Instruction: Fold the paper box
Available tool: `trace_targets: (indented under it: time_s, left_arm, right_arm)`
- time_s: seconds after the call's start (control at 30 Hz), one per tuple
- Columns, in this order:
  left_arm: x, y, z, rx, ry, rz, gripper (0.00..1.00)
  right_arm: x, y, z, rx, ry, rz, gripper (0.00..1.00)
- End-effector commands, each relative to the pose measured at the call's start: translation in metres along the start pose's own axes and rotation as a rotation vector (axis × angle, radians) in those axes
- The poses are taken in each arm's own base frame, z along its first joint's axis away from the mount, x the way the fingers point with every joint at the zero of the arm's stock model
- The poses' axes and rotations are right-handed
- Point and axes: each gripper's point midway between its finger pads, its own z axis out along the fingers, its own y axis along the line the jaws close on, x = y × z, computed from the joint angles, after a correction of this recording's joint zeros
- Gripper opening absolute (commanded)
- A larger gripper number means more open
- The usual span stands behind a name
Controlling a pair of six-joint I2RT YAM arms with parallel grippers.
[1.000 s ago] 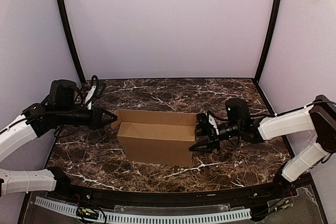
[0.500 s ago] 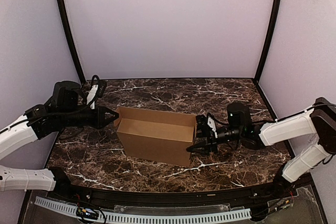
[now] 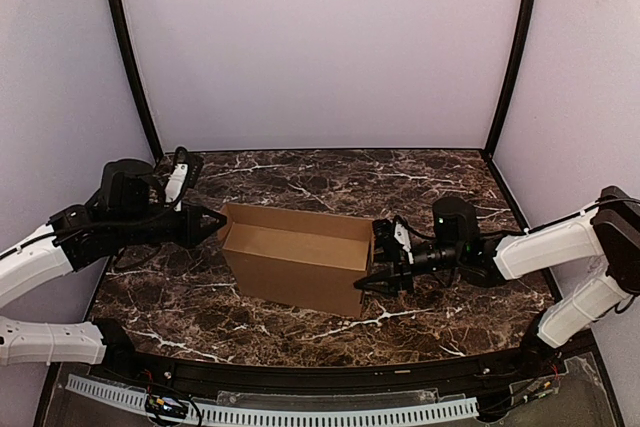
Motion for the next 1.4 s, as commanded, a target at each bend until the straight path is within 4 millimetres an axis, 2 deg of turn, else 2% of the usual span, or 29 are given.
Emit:
trace_targets:
  time_s: [0.0,0.4,1.37]
  left_arm:
    - [0.049,-0.006,0.007,0.06,0.167,0.011,0.01]
    - [0.055,-0.009,0.011,0.089,0.154,-0.042,0.01]
    - [0.079,0.005,0.01,0.013,0.173,-0.02,0.01]
  right_arm:
    - [0.004,-0.01,0.005,0.065,0.025,-0.045,0.28]
    - [0.004,-0.009,0.005,0.067,0.031,-0.042,0.27]
    - [0.002,-0.008,0.003,0.083,0.03,-0.042,0.28]
